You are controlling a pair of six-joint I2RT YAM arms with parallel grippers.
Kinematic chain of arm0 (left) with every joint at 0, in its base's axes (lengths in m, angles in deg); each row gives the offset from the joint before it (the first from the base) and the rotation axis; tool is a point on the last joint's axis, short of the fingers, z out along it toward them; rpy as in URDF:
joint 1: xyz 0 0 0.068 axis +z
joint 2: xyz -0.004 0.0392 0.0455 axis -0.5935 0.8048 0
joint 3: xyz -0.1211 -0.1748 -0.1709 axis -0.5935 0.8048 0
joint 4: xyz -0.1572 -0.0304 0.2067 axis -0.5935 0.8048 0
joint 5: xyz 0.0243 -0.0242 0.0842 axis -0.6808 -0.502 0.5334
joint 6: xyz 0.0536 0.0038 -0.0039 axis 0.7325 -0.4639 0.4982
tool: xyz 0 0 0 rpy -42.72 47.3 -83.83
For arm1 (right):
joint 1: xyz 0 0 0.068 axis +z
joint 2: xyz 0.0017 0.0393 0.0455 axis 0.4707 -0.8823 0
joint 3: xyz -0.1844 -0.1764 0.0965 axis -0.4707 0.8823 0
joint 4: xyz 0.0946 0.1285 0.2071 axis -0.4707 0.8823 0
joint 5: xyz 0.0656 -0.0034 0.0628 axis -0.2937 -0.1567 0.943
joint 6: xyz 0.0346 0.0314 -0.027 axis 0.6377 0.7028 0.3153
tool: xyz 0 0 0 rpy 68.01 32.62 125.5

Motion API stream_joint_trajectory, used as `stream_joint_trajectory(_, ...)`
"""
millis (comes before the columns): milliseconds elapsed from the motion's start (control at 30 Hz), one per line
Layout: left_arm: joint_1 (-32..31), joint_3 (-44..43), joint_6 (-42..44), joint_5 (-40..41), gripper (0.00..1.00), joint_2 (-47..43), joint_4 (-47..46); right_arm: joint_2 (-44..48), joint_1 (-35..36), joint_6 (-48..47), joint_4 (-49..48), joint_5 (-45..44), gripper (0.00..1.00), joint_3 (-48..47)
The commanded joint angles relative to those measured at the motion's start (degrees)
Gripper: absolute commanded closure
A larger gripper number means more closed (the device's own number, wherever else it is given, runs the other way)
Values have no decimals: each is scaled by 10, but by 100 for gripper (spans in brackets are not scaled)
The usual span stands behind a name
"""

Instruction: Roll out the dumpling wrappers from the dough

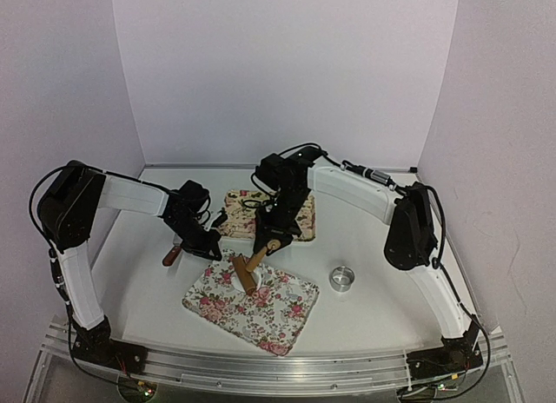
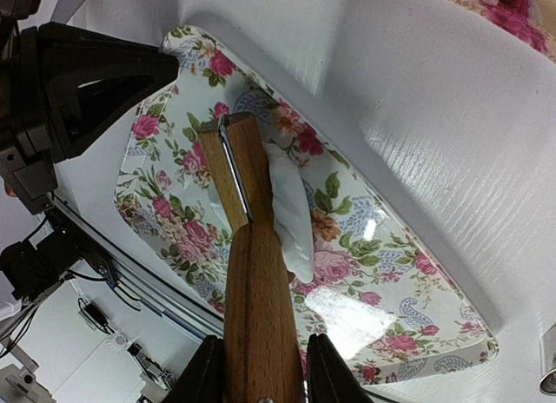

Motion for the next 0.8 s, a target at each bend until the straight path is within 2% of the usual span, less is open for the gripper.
stream_joint_trajectory(0, -10, -11, 1, -11, 100, 20, -26, -135, 78, -4, 96, -134, 100, 60)
stream_joint_trajectory(233, -1, -1, 8, 8, 100, 8, -21, -33, 76, 13, 94, -117, 100, 56)
stream_joint_trajectory(467, 11, 3, 14, 10, 100, 0, -22, 103, 74, 69, 41, -75, 100, 70)
stream_joint_trajectory(767, 13, 6, 27, 19, 100, -4, -22, 211, 67, 111, 17, -73, 100, 85)
